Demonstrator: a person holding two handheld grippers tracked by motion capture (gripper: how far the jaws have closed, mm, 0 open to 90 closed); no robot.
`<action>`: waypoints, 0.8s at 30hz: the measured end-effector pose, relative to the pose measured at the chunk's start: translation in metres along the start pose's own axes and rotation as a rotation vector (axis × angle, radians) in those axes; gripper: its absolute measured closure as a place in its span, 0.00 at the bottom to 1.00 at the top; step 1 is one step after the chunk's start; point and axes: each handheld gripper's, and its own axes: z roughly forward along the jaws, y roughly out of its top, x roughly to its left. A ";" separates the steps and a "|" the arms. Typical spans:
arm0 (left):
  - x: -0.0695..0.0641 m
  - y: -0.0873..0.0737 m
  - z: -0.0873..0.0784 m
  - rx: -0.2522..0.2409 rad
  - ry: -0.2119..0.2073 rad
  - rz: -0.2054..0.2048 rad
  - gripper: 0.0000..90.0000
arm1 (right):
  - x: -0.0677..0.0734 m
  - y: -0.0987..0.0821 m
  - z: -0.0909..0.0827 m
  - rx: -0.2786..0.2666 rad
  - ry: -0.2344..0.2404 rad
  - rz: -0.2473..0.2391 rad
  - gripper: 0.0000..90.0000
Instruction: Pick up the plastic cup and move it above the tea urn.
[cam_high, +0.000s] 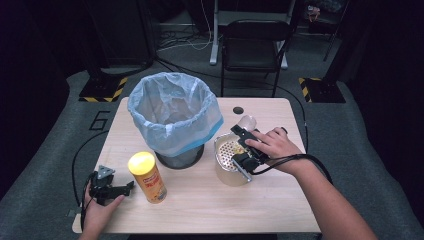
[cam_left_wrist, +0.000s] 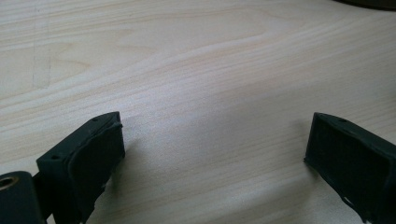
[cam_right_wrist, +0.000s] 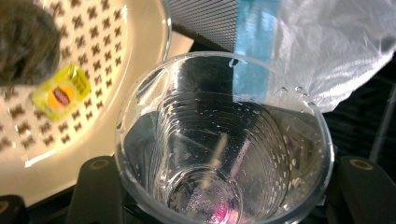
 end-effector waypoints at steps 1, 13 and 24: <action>0.000 0.000 0.000 0.000 0.000 0.000 0.05 | -0.004 -0.002 0.001 -0.021 0.007 0.019 0.40; -0.001 -0.001 -0.001 0.005 0.001 -0.001 0.05 | -0.021 -0.032 0.000 -0.246 0.095 0.623 0.40; -0.001 -0.001 -0.001 0.002 0.001 0.000 0.05 | -0.029 -0.060 0.002 -0.416 0.289 1.145 0.41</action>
